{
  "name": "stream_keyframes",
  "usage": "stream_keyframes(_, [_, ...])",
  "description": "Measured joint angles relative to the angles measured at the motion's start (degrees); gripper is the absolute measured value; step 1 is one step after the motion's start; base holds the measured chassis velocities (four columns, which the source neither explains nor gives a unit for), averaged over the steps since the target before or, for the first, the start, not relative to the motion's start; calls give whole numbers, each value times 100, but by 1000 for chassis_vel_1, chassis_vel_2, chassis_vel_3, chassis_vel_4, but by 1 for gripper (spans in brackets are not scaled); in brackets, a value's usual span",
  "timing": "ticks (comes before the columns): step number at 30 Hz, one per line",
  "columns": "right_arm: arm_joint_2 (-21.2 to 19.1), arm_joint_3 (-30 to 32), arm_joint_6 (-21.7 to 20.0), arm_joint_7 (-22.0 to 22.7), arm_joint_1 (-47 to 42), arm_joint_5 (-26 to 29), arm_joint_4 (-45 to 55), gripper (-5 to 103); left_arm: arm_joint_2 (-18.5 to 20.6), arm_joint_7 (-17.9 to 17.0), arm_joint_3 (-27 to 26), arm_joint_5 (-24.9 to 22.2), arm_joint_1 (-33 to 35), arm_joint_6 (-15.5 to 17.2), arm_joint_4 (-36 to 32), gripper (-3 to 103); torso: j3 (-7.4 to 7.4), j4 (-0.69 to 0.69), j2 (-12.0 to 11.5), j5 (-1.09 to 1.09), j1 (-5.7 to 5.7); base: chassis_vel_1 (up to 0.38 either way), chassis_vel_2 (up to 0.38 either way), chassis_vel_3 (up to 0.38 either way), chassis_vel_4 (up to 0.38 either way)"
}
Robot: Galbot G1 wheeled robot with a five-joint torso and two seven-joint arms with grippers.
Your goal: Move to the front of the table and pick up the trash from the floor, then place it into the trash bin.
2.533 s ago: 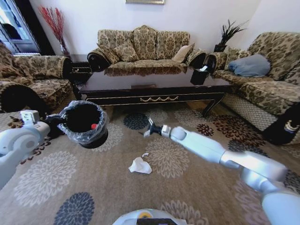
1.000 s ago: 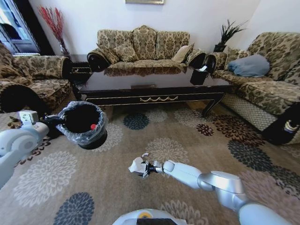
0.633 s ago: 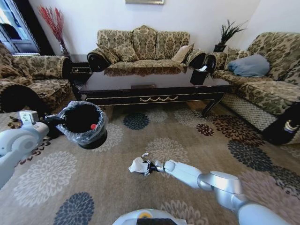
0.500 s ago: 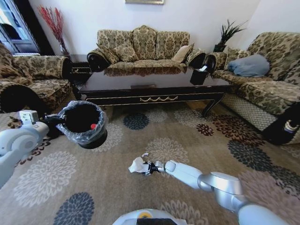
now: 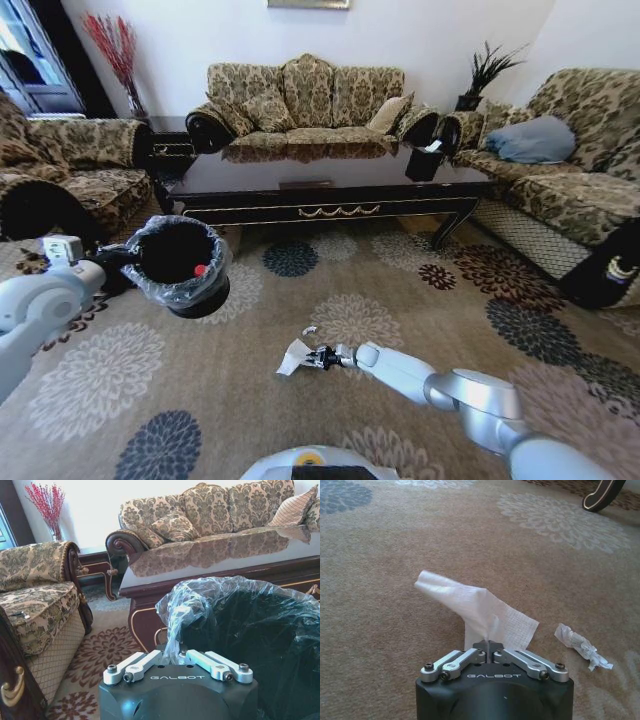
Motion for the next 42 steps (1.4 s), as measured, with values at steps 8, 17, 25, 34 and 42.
stream_keyframes(8, [-3,50,90,-92,-27,-63,-23,0,-11,-2,1,14,9,-8,-1,4,-1,0,0,0,0,0,0,0,0])
stream_keyframes(17, [-335,623,422,-76,226,-175,518,0,-11,-8,7,21,27,-8,-23,4,-1,1,0,0,0,0,0,0,0])
stream_keyframes(25, [-1109,872,179,202,859,296,1914,0,-58,-28,156,83,-45,-1,-107,4,-1,-2,0,0,0,0,0,0,0])
stream_keyframes(34, [-1166,1010,11,928,1613,827,2889,0,-203,-68,297,225,-17,41,-206,4,0,0,0,0,0,0,0,0,0])
stream_keyframes(42, [-790,1203,11,1119,1928,1060,2896,0,-223,-110,326,244,54,105,-289,4,1,0,0,0,0,0,0,0,0])
